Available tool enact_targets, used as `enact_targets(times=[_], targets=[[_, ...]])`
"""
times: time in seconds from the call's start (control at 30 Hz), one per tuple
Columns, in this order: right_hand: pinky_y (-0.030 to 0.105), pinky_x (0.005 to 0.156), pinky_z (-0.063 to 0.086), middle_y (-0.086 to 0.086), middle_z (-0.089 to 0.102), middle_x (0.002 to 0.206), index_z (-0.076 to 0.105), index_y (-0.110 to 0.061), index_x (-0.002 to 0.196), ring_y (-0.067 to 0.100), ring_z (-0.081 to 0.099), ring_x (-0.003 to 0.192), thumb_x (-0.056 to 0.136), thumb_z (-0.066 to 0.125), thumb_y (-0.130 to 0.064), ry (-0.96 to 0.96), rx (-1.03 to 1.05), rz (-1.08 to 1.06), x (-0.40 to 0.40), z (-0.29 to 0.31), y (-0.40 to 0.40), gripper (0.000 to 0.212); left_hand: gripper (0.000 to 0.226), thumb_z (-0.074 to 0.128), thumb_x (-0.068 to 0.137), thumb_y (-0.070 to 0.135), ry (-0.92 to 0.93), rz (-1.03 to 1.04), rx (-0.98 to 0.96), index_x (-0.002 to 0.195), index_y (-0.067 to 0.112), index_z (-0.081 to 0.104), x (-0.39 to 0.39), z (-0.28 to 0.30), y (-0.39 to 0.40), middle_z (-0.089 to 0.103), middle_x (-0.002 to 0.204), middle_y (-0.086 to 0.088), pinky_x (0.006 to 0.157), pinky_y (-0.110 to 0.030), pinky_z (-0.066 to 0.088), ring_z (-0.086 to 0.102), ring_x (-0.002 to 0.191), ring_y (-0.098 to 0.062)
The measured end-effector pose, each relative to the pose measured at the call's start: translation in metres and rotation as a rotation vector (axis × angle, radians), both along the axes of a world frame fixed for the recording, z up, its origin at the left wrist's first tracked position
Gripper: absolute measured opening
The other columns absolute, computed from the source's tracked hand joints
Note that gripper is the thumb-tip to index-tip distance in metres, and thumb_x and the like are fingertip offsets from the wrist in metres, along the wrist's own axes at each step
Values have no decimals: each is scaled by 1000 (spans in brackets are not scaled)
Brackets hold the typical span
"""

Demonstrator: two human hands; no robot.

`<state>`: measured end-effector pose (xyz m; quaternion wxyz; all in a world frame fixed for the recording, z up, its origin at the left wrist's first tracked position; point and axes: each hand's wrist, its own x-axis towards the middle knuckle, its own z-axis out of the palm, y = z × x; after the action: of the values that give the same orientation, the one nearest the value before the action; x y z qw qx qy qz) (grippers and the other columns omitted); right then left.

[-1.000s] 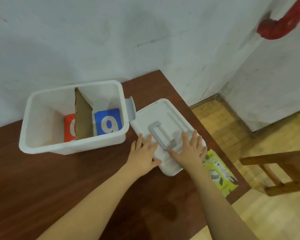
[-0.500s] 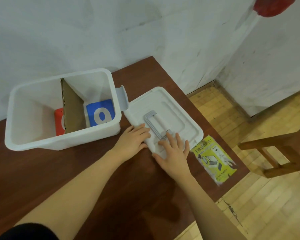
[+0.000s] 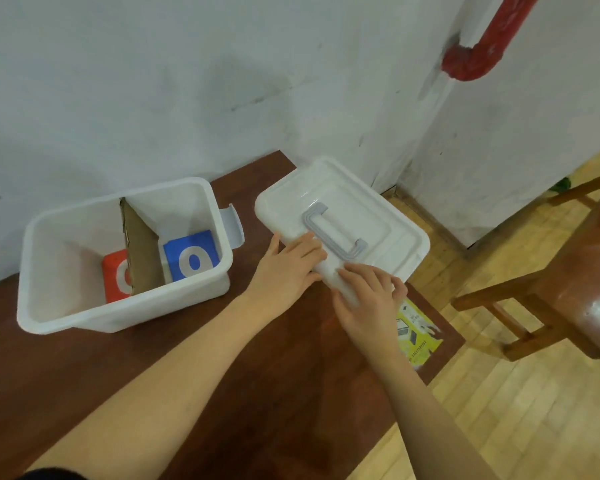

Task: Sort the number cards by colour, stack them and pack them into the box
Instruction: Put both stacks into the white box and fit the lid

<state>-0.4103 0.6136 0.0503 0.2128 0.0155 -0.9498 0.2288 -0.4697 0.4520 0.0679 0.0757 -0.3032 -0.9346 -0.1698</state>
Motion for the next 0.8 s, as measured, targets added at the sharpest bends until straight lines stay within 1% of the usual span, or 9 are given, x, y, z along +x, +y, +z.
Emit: enact_targets(times=[0.07,0.13,0.2,0.3,0.43,0.53,0.6,0.7,0.8], targets=[[34,94,22,-9,68,110,72,-22,98,10,51,107,78,57,-34,66,-38,10,-7,17,-7,27,26,72,74,25,126,31,-19,98,16,65,-5,18,-7,67,103,-1,100,-62,36,61,114,-24],[39,97,23,-9,66,116,70,-22,102,9,52,111,80,57,-30,115,-103,54,-16,31,-18,27,23,61,78,32,225,80,-27,96,18,65,-7,36,-20,67,100,0,109,-52,28,64,106,-23],[44,102,22,-9,64,121,68,-22,106,7,51,118,82,55,-24,134,-131,139,-27,43,-35,28,28,48,80,38,237,159,-46,94,20,65,-6,51,-39,67,103,0,108,-46,31,65,102,-22],[43,110,14,-7,62,124,66,-19,111,7,49,123,85,48,-20,78,-154,298,-42,52,-68,31,31,49,79,39,178,277,-80,93,18,67,4,59,-76,67,113,-3,99,-51,41,63,109,-28],[42,115,8,-6,61,127,63,-19,117,9,45,128,90,42,-23,-19,-80,504,-53,46,-113,35,32,80,67,29,41,456,-123,91,13,68,25,55,-127,67,115,-11,96,-60,41,60,112,-38],[53,113,18,-4,63,125,64,-18,116,13,50,125,90,41,-24,-19,5,626,-57,39,-143,35,31,67,75,38,-57,526,-167,93,13,66,43,48,-160,66,116,-13,95,-60,42,59,113,-38],[54,111,21,-3,65,121,65,-17,113,16,54,121,90,39,-24,-17,105,670,-58,35,-160,35,40,48,85,45,-148,581,-167,108,14,61,50,46,-173,56,131,-12,106,-57,32,47,128,-35],[59,109,29,0,66,119,64,-16,112,21,57,119,90,39,-27,-62,163,685,-55,27,-174,36,45,37,94,46,-302,644,-191,131,20,42,59,38,-191,23,155,-2,118,-49,2,9,146,-24],[60,105,36,0,64,122,63,-17,114,21,56,120,90,38,-30,-97,159,674,-53,24,-175,37,45,40,94,47,-307,641,-163,127,17,44,65,35,-205,22,155,-1,117,-50,0,8,146,-23]])
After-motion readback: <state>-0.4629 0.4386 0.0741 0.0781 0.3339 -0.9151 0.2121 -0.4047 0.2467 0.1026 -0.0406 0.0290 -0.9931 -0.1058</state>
